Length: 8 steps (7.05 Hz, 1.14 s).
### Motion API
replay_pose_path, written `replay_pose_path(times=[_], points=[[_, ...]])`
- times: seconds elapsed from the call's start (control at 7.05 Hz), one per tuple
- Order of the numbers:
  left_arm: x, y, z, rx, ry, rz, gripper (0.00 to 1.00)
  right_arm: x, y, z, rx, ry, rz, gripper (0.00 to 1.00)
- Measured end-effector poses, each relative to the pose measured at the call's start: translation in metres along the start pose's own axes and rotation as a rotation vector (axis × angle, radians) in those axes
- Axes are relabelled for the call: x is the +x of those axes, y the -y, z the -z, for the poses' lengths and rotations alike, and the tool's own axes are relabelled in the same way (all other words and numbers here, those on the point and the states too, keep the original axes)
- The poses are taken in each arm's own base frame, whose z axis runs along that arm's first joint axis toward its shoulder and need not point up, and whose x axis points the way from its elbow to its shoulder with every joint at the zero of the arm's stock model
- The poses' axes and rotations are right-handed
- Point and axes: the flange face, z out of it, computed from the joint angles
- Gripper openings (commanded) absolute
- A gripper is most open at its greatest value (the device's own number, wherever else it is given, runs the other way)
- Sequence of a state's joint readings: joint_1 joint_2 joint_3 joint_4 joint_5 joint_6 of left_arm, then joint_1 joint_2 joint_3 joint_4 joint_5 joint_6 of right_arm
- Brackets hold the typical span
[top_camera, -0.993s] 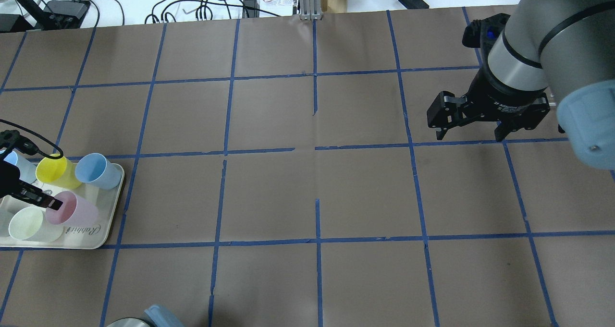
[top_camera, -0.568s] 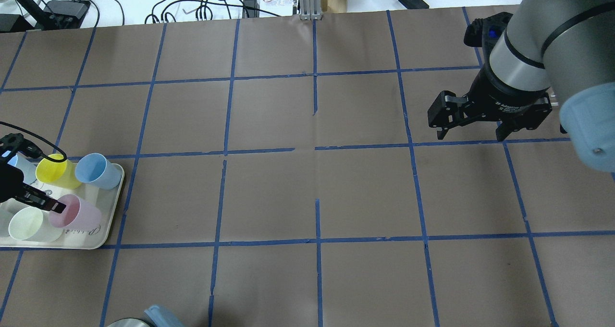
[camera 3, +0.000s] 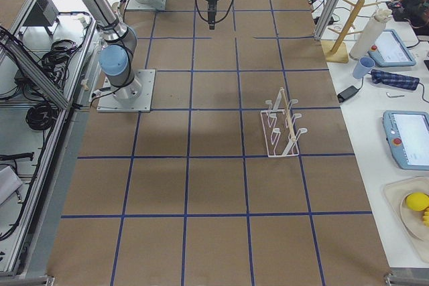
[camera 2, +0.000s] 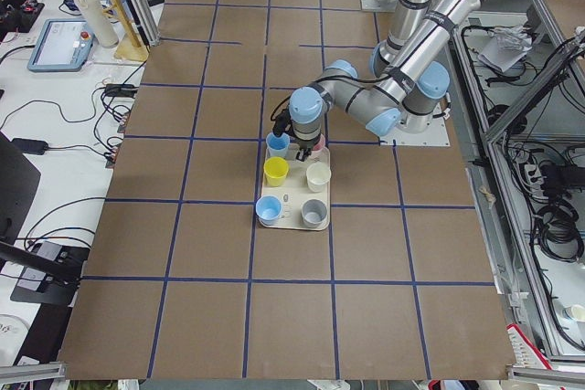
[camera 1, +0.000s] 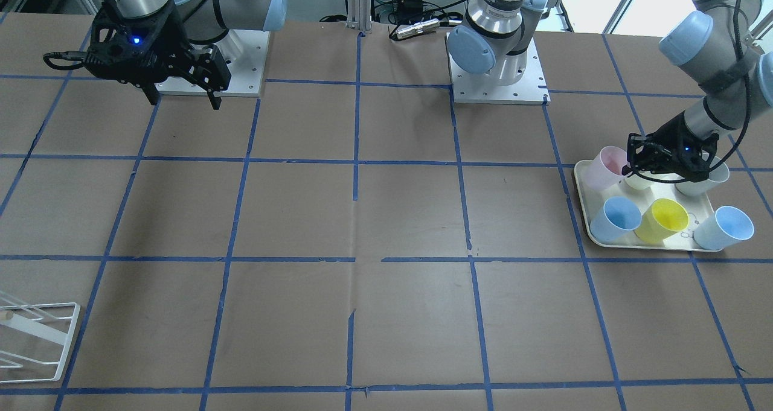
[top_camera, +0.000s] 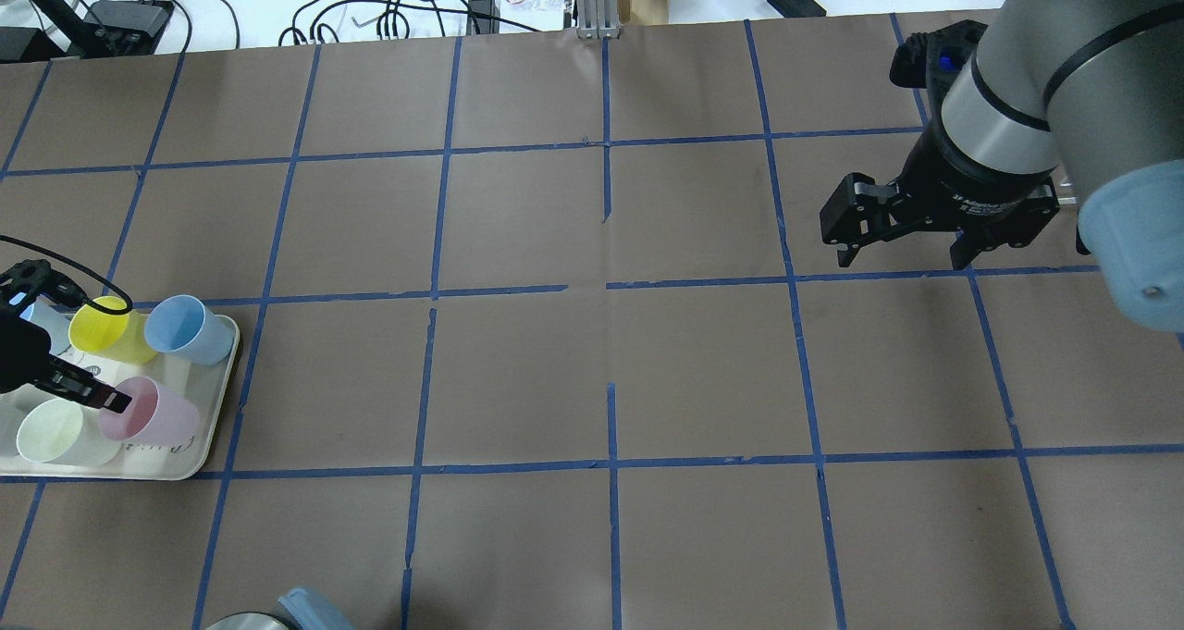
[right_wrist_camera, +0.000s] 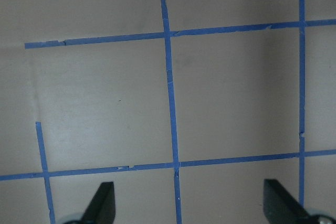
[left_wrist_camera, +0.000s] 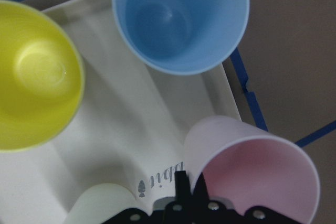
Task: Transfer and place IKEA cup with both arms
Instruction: 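Lower the pink cup into an empty slot on the white tray with the left gripper, then open the left gripper and lift it away from the cup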
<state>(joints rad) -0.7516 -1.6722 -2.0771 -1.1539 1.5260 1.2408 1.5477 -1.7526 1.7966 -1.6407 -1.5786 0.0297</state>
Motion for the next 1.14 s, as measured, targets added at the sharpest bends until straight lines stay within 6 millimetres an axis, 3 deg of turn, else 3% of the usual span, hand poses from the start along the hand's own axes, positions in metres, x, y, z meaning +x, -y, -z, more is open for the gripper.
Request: replay_pose_path(times=[0.28, 0.71, 0.85, 1.14], points=[[0.001, -0.001, -0.003, -0.002, -0.007, 0.001, 0.57, 0.003, 0.002, 0.0, 0.002, -0.002, 0.007, 1.0], [0.001, -0.001, -0.006, -0.004, -0.011, 0.007, 0.73, 0.004, 0.003, 0.0, 0.002, -0.002, 0.006, 1.0], [0.002, -0.001, -0.001, -0.003, -0.003, 0.008, 0.74, 0.004, 0.002, 0.0, 0.003, -0.002, 0.006, 1.0], [0.011, 0.004, 0.025, 0.006, 0.014, 0.026, 0.74, 0.004, 0.001, 0.006, 0.016, 0.0, 0.006, 1.0]])
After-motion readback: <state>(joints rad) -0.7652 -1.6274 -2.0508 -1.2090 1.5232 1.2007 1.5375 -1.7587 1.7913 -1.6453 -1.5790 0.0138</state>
